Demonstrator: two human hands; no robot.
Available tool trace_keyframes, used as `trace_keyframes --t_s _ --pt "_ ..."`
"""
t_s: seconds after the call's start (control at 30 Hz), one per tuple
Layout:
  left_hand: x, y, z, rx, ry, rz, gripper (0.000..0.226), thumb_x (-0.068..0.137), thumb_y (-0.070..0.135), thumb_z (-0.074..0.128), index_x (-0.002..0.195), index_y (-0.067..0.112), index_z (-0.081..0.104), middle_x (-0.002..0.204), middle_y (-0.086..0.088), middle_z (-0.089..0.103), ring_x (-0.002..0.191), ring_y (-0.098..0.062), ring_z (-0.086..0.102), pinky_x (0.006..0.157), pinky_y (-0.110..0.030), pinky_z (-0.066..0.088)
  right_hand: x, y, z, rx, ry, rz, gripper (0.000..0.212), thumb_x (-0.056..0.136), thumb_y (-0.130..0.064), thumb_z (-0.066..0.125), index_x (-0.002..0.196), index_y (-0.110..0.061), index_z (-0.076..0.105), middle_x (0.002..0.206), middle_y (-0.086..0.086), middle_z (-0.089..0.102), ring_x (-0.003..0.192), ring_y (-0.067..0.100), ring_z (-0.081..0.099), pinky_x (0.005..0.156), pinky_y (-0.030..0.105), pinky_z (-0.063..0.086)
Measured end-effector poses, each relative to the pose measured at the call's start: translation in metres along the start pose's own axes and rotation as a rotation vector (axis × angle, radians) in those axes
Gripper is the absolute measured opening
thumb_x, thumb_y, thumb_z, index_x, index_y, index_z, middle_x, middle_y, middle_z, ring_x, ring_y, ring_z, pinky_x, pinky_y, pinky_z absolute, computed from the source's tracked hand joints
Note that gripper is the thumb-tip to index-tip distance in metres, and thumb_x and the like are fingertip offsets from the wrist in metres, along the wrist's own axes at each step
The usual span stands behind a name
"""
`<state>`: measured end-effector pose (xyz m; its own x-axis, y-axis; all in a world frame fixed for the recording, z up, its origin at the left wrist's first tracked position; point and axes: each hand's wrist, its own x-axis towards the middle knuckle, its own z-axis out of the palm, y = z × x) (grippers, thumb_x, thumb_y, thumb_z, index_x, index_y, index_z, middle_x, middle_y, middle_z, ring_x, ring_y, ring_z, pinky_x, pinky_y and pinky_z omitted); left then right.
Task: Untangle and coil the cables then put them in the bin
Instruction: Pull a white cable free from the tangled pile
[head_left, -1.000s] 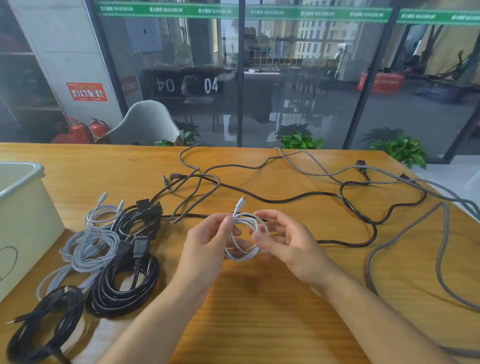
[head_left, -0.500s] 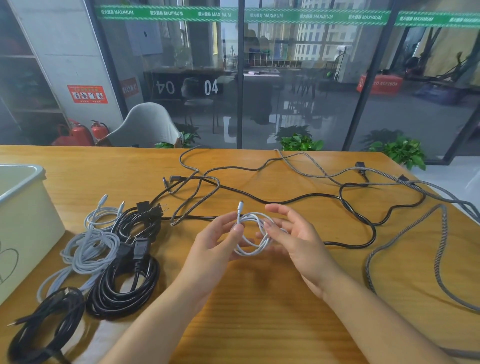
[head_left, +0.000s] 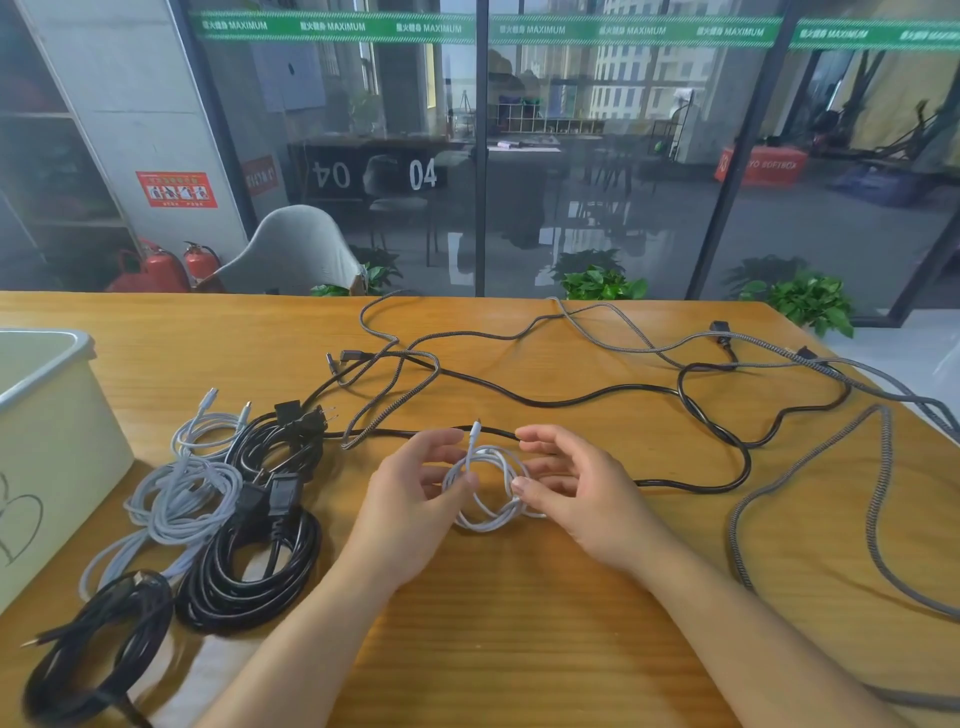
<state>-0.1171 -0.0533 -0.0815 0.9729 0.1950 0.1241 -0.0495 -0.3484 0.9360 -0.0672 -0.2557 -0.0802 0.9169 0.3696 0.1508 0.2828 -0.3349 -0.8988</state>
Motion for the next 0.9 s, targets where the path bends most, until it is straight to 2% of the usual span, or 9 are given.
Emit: trace_keyframes --t_s 0.13,0.23,0.37,0.43,0.53,0.63,0.77,0.9 --pt "0.002 -0.006 -0.004 0.091 -0.029 0.062 0.044 0.091 0.023 0.078 0.131 0.032 0.062 0.115 0.016 0.07 0.1 -0.002 0.07 0.081 -0.026 0.062 0.0 0.003 -0.004 -0.155 -0.048 -0.033 0.045 0.092 -0.029 0.078 0.133 -0.037 0.061 0.126 -0.019 0.065 0.115 -0.007 0.06 0.103 0.021 0.05" --pt "-0.002 -0.009 -0.006 0.246 -0.077 0.157 0.05 0.089 0.033 0.079 0.135 0.041 0.058 0.121 0.022 0.066 0.11 0.001 0.063 0.091 -0.023 0.057 -0.001 0.002 -0.006 -0.283 -0.079 -0.068 0.045 0.093 -0.037 0.076 0.135 -0.041 0.059 0.127 -0.025 0.061 0.119 -0.011 0.055 0.105 0.015 0.045" --pt "-0.006 -0.01 -0.015 0.506 -0.227 0.283 0.069 0.087 0.048 0.077 0.147 0.05 0.044 0.137 0.029 0.05 0.128 0.007 0.045 0.107 -0.021 0.038 -0.001 0.003 -0.009 -0.376 -0.11 -0.119 0.043 0.093 -0.043 0.074 0.134 -0.043 0.061 0.127 -0.026 0.061 0.122 -0.005 0.054 0.106 0.024 0.045" --pt "-0.005 -0.011 -0.021 0.554 -0.271 0.305 0.067 0.086 0.048 0.079 0.144 0.054 0.046 0.139 0.031 0.047 0.129 0.009 0.042 0.109 -0.021 0.035 -0.001 0.004 -0.01 -0.418 -0.136 -0.142 0.045 0.093 -0.045 0.073 0.136 -0.046 0.059 0.128 -0.027 0.06 0.124 -0.004 0.051 0.107 0.026 0.044" --pt "0.0 -0.015 -0.026 0.545 -0.245 0.31 0.054 0.082 0.052 0.081 0.131 0.054 0.059 0.128 0.033 0.053 0.121 0.01 0.048 0.104 -0.021 0.043 -0.002 0.005 -0.01 -0.427 -0.152 -0.146 0.05 0.095 -0.044 0.071 0.141 -0.05 0.053 0.129 -0.027 0.06 0.125 -0.005 0.047 0.108 0.023 0.04" --pt "0.001 -0.019 -0.024 0.534 -0.195 0.326 0.037 0.075 0.058 0.083 0.108 0.046 0.069 0.114 0.029 0.059 0.108 0.004 0.055 0.092 -0.024 0.048 -0.001 0.005 -0.01 -0.432 -0.169 -0.151 0.047 0.097 -0.043 0.068 0.141 -0.051 0.054 0.131 -0.03 0.059 0.126 -0.008 0.046 0.107 0.018 0.037" --pt "0.0 -0.02 -0.016 0.511 -0.12 0.356 0.03 0.07 0.056 0.087 0.079 0.035 0.067 0.095 0.022 0.059 0.088 -0.005 0.057 0.073 -0.016 0.045 -0.002 0.005 -0.007 -0.322 -0.137 -0.154 0.039 0.096 -0.039 0.072 0.134 -0.048 0.063 0.126 -0.027 0.065 0.12 -0.007 0.056 0.1 0.013 0.044" --pt "0.0 -0.021 -0.013 0.511 -0.097 0.367 0.033 0.07 0.056 0.087 0.074 0.032 0.065 0.086 0.018 0.057 0.08 -0.009 0.056 0.066 -0.018 0.044 -0.003 0.003 0.0 -0.266 -0.086 -0.142 0.033 0.094 -0.039 0.074 0.125 -0.046 0.069 0.121 -0.025 0.067 0.108 -0.006 0.063 0.092 0.014 0.05"
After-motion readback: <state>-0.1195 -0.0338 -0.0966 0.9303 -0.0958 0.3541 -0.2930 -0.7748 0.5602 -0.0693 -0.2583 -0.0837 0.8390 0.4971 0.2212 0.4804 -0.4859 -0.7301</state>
